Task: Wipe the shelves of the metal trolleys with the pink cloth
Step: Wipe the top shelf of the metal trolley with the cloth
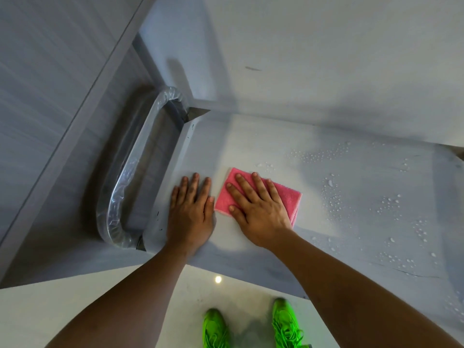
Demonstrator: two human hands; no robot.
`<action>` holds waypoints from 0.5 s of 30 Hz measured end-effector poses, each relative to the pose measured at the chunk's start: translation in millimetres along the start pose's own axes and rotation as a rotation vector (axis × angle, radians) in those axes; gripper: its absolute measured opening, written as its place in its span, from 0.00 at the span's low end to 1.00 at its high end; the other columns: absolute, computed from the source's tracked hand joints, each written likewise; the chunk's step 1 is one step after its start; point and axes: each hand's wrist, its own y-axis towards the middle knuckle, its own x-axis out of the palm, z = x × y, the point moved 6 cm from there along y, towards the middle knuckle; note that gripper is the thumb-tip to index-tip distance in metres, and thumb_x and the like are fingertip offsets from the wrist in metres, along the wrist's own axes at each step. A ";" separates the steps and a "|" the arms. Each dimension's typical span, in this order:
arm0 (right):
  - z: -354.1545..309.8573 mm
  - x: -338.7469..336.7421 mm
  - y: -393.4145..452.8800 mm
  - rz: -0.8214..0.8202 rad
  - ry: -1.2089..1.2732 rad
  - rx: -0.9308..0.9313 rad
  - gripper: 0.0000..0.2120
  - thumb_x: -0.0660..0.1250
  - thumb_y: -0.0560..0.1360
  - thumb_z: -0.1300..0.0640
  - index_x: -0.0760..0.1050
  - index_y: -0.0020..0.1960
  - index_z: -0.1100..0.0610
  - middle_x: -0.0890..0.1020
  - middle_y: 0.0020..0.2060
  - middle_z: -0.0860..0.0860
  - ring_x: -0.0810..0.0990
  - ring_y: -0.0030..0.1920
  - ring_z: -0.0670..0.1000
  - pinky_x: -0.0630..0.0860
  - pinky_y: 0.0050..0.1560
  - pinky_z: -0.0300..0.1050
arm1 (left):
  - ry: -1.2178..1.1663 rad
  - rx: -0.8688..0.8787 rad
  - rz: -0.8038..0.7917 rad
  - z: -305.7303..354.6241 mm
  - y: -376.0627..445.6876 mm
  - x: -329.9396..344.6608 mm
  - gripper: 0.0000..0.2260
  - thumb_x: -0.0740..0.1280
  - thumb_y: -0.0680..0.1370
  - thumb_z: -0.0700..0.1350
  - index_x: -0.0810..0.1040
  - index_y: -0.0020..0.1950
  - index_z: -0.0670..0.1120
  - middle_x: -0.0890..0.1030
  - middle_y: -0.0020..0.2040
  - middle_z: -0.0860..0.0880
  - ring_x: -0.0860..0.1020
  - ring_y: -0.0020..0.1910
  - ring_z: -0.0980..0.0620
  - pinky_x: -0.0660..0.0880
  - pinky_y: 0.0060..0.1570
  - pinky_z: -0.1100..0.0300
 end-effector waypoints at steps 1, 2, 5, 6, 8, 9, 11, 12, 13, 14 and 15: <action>2.7 -0.9 4.0 -0.002 -0.004 0.002 0.30 0.37 0.83 0.36 0.43 0.83 0.42 0.40 0.82 0.43 0.35 0.81 0.53 0.30 0.78 0.55 | 0.000 -0.013 -0.011 -0.6 0.5 1.0 0.25 0.49 0.85 0.54 0.63 0.80 0.47 0.61 0.80 0.42 0.58 0.79 0.40 0.57 0.77 0.42; 5.4 -2.0 7.8 -0.005 -0.008 0.004 0.30 0.36 0.83 0.36 0.42 0.83 0.41 0.40 0.82 0.43 0.34 0.81 0.53 0.30 0.78 0.55 | 0.002 -0.022 -0.020 -1.1 0.8 1.8 0.25 0.48 0.85 0.55 0.63 0.80 0.48 0.61 0.80 0.43 0.58 0.80 0.41 0.56 0.77 0.42; 13.0 -5.7 19.5 -0.003 -0.009 0.011 0.30 0.37 0.83 0.36 0.41 0.83 0.41 0.40 0.82 0.43 0.35 0.82 0.53 0.31 0.78 0.56 | 0.007 -0.033 -0.053 -0.1 2.3 2.6 0.27 0.46 0.84 0.58 0.61 0.81 0.48 0.59 0.81 0.43 0.56 0.80 0.41 0.54 0.78 0.43; 15.1 -6.4 23.3 -0.005 -0.009 0.012 0.29 0.37 0.83 0.36 0.41 0.83 0.40 0.40 0.82 0.43 0.35 0.82 0.53 0.31 0.79 0.56 | 0.013 -0.038 -0.070 0.3 2.7 3.5 0.28 0.46 0.84 0.59 0.60 0.81 0.49 0.58 0.81 0.44 0.54 0.80 0.41 0.52 0.78 0.43; 19.2 -8.3 31.2 -0.006 -0.008 0.018 0.29 0.37 0.83 0.35 0.40 0.83 0.40 0.40 0.82 0.43 0.35 0.82 0.53 0.31 0.79 0.55 | 0.027 -0.048 -0.089 0.9 3.6 4.2 0.29 0.45 0.84 0.61 0.57 0.82 0.49 0.56 0.82 0.44 0.52 0.81 0.42 0.50 0.79 0.44; 21.5 -9.7 35.8 -0.006 -0.004 0.023 0.29 0.37 0.83 0.35 0.40 0.83 0.40 0.40 0.82 0.43 0.35 0.82 0.53 0.31 0.79 0.55 | 0.030 -0.052 -0.091 1.3 4.0 3.9 0.29 0.45 0.84 0.61 0.57 0.82 0.50 0.56 0.82 0.44 0.52 0.81 0.42 0.50 0.79 0.44; 27.1 -13.9 46.1 -0.003 -0.002 0.038 0.29 0.37 0.83 0.35 0.40 0.83 0.40 0.40 0.82 0.43 0.35 0.82 0.53 0.31 0.79 0.55 | 0.022 -0.055 -0.083 2.6 4.4 1.9 0.28 0.46 0.84 0.60 0.59 0.81 0.49 0.57 0.81 0.44 0.54 0.81 0.41 0.52 0.78 0.43; 30.0 -16.4 52.0 -0.001 -0.005 0.045 0.30 0.37 0.83 0.35 0.41 0.83 0.40 0.41 0.82 0.43 0.35 0.82 0.53 0.30 0.78 0.54 | 0.020 -0.053 -0.075 3.5 4.2 0.7 0.28 0.48 0.84 0.60 0.60 0.81 0.48 0.58 0.81 0.43 0.55 0.80 0.41 0.53 0.78 0.43; 33.0 -19.0 58.5 0.000 -0.006 0.051 0.30 0.37 0.83 0.36 0.41 0.83 0.41 0.41 0.82 0.43 0.36 0.82 0.53 0.30 0.78 0.54 | 0.021 -0.048 -0.065 4.3 3.8 -0.7 0.28 0.49 0.84 0.59 0.62 0.80 0.48 0.59 0.81 0.43 0.56 0.80 0.40 0.54 0.77 0.42; 36.1 -21.6 65.3 0.003 -0.006 0.057 0.30 0.37 0.83 0.36 0.41 0.83 0.41 0.41 0.82 0.44 0.36 0.82 0.54 0.31 0.78 0.54 | 0.020 -0.043 -0.052 5.1 3.4 -2.2 0.27 0.51 0.84 0.58 0.63 0.80 0.47 0.60 0.80 0.42 0.57 0.80 0.39 0.55 0.77 0.41; 39.7 -24.7 72.3 0.008 -0.005 0.061 0.30 0.38 0.83 0.36 0.41 0.83 0.41 0.42 0.83 0.44 0.36 0.82 0.54 0.32 0.79 0.55 | 0.017 -0.040 -0.037 6.1 3.3 -4.2 0.27 0.52 0.84 0.58 0.64 0.79 0.46 0.61 0.80 0.41 0.58 0.79 0.39 0.56 0.76 0.41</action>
